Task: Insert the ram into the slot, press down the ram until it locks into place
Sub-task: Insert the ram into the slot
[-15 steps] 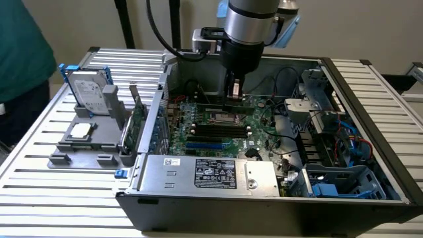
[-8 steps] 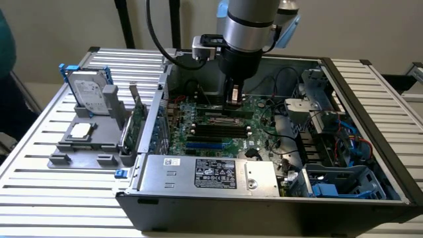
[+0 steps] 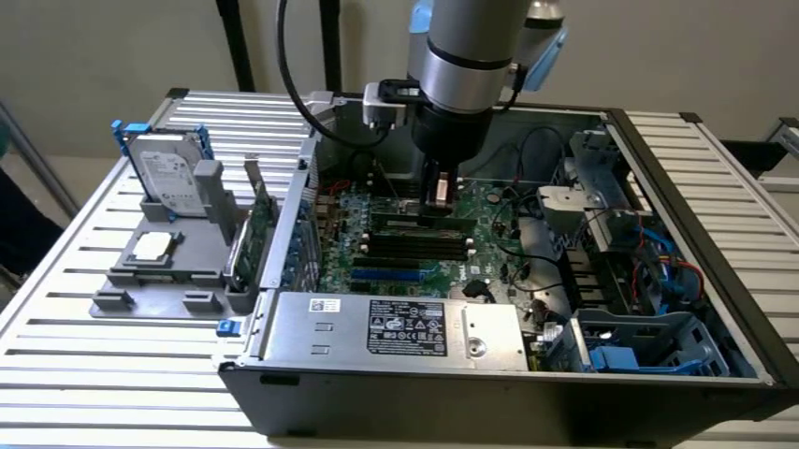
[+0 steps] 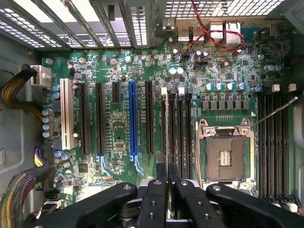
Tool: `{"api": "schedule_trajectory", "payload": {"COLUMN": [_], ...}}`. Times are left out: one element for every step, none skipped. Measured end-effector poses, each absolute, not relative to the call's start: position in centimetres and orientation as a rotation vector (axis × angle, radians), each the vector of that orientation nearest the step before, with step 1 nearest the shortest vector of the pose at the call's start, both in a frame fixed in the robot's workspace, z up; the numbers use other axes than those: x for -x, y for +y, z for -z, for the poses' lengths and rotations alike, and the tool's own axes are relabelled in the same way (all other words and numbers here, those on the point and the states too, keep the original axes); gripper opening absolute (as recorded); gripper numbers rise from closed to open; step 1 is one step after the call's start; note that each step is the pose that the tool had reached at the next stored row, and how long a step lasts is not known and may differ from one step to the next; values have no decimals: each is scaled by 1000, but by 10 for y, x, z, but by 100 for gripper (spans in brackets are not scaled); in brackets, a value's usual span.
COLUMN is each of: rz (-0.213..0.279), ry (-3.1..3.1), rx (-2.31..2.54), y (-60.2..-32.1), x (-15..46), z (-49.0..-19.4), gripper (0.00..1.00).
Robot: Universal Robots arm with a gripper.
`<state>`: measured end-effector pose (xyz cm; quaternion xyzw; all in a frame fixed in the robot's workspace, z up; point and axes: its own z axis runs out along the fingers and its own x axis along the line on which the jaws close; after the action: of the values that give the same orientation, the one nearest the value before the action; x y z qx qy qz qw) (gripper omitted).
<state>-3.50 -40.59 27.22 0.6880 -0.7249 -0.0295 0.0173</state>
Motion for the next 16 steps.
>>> {"api": "schedule_trajectory", "payload": {"rz": [92,92,92,92,92,92,92,92,92,92,92,92,91,91,91,91], "ry": [-2252,-2252,-2252,-2252,-2252,-2251,-2251,-2250,-2249,-2247,-2247,-2246,-2246,-2246,-2246,-2246], "rx": [-2138,-2138,-2138,-2139,-2139,-2140,-2140,-2141,-2142,-2143,-2144,-2144,-2145,-2145,-2145,-2145], "y": [-406,-406,-406,-406,-406,-406,-406,-406,-406,-406,-406,-406,-406,-406,-406,-406], "x": [35,35,35,36,36,37,37,37,37,37,37,37,37,37,37,37], "z": [-270,-269,-267,-265,-263,-261,-259,-258,-256,-254,-252,-250,-249,-247,-245,-243], "gripper": [13,13,13,13,13,13,13,13,13,13,13,13,13,13,13,13]}}
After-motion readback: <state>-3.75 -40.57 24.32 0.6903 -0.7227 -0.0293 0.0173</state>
